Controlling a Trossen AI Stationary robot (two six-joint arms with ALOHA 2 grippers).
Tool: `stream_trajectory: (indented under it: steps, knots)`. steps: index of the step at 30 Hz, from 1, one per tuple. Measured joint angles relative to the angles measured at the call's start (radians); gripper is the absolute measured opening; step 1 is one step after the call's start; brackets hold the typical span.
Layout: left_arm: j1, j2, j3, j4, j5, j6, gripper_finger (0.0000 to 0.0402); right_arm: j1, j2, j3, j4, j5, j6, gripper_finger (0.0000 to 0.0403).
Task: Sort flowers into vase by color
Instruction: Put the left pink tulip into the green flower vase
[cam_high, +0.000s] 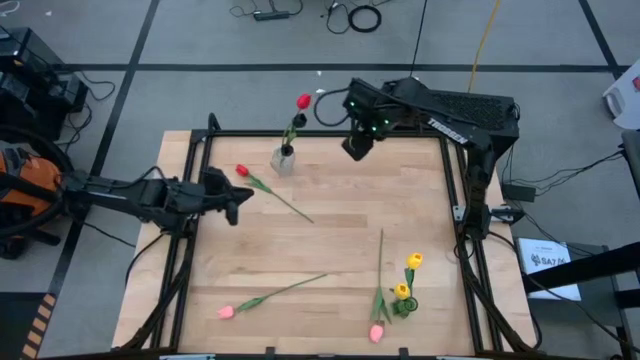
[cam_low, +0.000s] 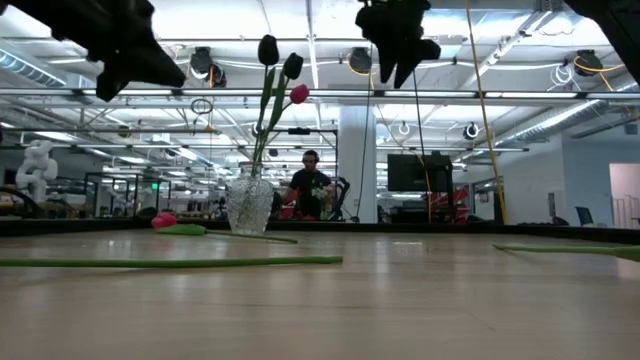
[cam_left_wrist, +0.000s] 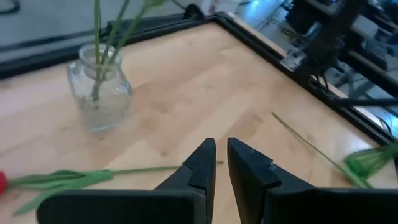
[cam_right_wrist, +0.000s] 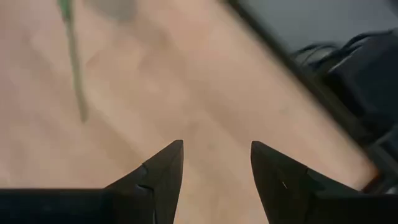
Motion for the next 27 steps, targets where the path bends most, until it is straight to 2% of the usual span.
stream_trajectory:
  steps: [4, 8, 15, 21, 24, 27]
  knots:
    - [-0.001, 0.106, 0.000, 0.086, 0.012, -0.057, 0.0047, -0.003, -0.092, -0.076, 0.046, -0.019, -0.013, 0.0180]
    - [-0.001, 0.201, 0.000, 0.155, 0.056, -0.087, 0.0047, -0.011, -0.220, -0.210, 0.064, 0.014, -0.033, 0.0180]
    - [-0.013, 0.345, 0.050, 0.187, 0.084, -0.132, 0.0047, -0.027, -0.585, -0.626, 0.252, 0.003, -0.021, 0.0180]
    - [-0.029, 0.492, 0.160, 0.183, 0.086, -0.098, 0.0047, -0.027, -0.910, -0.944, 0.353, -0.021, 0.098, 0.0180]
    - [-0.029, 0.567, 0.225, 0.165, 0.085, -0.120, 0.0047, -0.029, -1.038, -1.093, 0.452, -0.025, 0.162, 0.0180]
    - [-0.029, 0.638, 0.293, 0.098, 0.085, -0.193, 0.0047, -0.029, -1.125, -1.231, 0.588, -0.091, 0.197, 0.0180]
